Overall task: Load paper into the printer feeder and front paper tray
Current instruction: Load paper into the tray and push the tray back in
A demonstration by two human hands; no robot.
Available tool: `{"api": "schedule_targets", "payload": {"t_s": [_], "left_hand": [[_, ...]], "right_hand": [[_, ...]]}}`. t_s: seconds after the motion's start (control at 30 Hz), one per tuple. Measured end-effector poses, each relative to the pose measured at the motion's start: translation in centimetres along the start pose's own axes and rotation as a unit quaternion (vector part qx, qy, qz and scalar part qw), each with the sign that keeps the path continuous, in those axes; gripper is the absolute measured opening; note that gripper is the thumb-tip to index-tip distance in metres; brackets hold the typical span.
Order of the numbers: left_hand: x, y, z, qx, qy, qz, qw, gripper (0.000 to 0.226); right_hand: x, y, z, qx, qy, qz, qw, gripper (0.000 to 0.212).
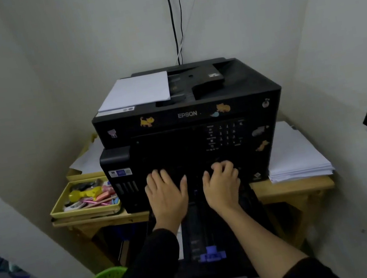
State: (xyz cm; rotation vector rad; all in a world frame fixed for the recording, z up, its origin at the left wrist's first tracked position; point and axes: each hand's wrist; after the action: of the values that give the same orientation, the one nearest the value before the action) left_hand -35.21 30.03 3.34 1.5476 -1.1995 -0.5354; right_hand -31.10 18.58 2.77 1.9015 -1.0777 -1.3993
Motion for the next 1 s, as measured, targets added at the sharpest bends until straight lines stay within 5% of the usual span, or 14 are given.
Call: {"api": "schedule_targets", "payload": {"t_s": [0.23, 0.37, 0.6, 0.8, 1.0], "left_hand": [[1.7, 6.7, -12.7, 0.14, -0.043, 0.065, 0.987, 0.068], [0.7, 9.0, -18.5, 0.132, -0.05, 0.078, 0.987, 0.056], [-1.1, 9.7, -26.5, 0.01, -0.042, 0.018, 0.999, 0.05], [-1.7, 9.1, -29.7, -0.063, -0.021, 0.0, 0.998, 0.047], [-1.8, 8.8, -31.1, -0.09, 0.002, -0.019, 0.996, 0.043]], "right_hand": [[-9.4, 3.4, -10.2, 0.091, 0.083, -0.106, 0.987, 0.029], [-13.0, 4.2, -15.0, 0.116, 0.064, -0.112, 0.985, 0.028], [-18.1, 3.0, -22.8, 0.004, -0.034, -0.122, 0.992, 0.034], [-19.7, 1.5, -27.3, -0.112, -0.089, -0.199, 0.969, 0.016], [-20.4, 0.6, -29.1, -0.185, -0.146, -0.213, 0.948, 0.042]]}}
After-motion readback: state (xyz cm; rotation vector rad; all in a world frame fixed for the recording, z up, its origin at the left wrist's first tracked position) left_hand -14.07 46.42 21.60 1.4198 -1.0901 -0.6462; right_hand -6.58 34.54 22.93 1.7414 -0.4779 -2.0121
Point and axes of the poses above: each hand's wrist, its own z-axis away from the middle knuckle, its own y-axis out of the back of the hand, x = y × z
